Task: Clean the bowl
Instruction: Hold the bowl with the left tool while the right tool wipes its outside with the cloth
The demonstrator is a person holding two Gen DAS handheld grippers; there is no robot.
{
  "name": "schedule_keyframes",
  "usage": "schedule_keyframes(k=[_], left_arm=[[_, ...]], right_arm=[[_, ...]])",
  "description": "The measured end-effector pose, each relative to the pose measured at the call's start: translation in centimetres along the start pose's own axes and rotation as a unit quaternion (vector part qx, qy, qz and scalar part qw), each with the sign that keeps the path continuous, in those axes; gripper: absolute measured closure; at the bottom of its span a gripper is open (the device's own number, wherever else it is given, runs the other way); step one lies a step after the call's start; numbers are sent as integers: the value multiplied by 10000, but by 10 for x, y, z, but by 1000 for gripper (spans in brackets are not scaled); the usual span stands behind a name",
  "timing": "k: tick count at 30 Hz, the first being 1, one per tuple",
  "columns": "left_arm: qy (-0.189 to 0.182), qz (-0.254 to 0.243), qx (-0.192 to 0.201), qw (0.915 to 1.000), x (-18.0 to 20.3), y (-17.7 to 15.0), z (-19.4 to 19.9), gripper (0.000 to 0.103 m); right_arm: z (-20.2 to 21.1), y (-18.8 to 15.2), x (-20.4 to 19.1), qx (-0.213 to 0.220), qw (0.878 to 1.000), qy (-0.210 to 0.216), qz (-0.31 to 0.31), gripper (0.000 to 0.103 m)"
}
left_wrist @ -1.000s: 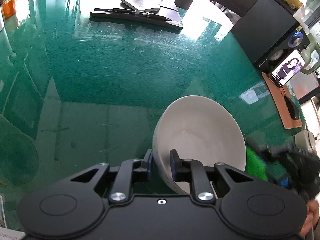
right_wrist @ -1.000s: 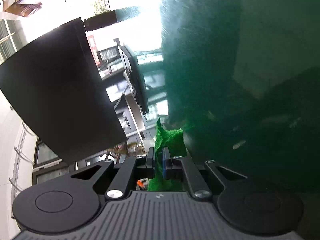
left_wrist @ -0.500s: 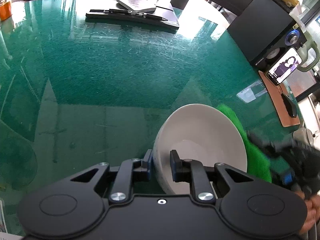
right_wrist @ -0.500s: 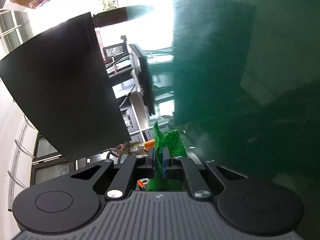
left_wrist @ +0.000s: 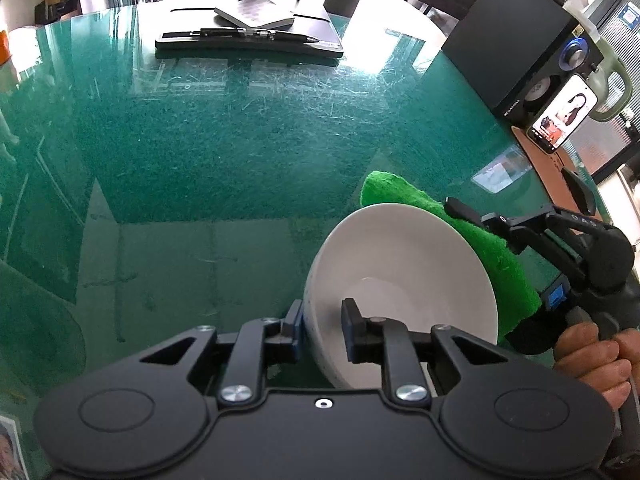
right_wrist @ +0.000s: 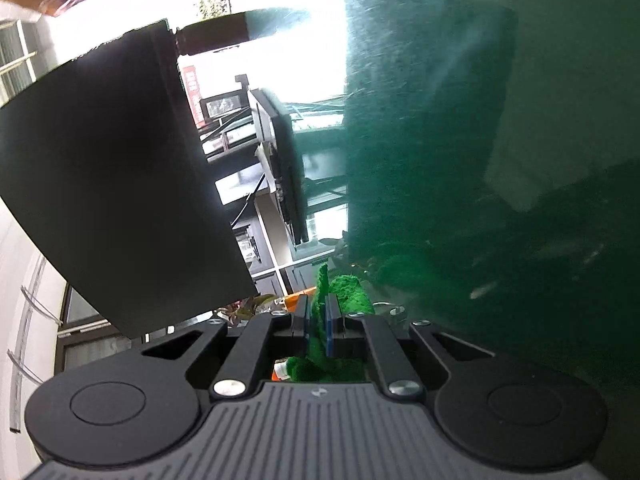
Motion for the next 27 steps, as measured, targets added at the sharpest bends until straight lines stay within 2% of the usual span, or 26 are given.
schedule_keyframes(k=[9, 15, 22, 27], left_arm=[[31, -113, -5, 9999, 2, 1, -1, 81], [46, -149, -7, 9999, 2, 1, -1, 81], [73, -178, 14, 9998, 2, 2, -2, 80], [88, -231, 15, 9997, 4, 2, -2, 78]], right_arm=[[50, -24, 20, -142, 9997, -128, -180, 96], [35, -15, 15, -43, 9998, -71, -206, 96], [2, -2, -5, -157, 9998, 35, 130, 96], [24, -8, 3, -188, 9998, 16, 56, 96]])
Point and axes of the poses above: each gripper's, at about its wrist camera, not at the fingertips, and z roughly against the way its jaws point, x to its right, y to its top, the point moved 7 cm from there along -z, roughly the way its jaws point, and after that the axes turned 5 degrees about z, right-handed, at the moved point
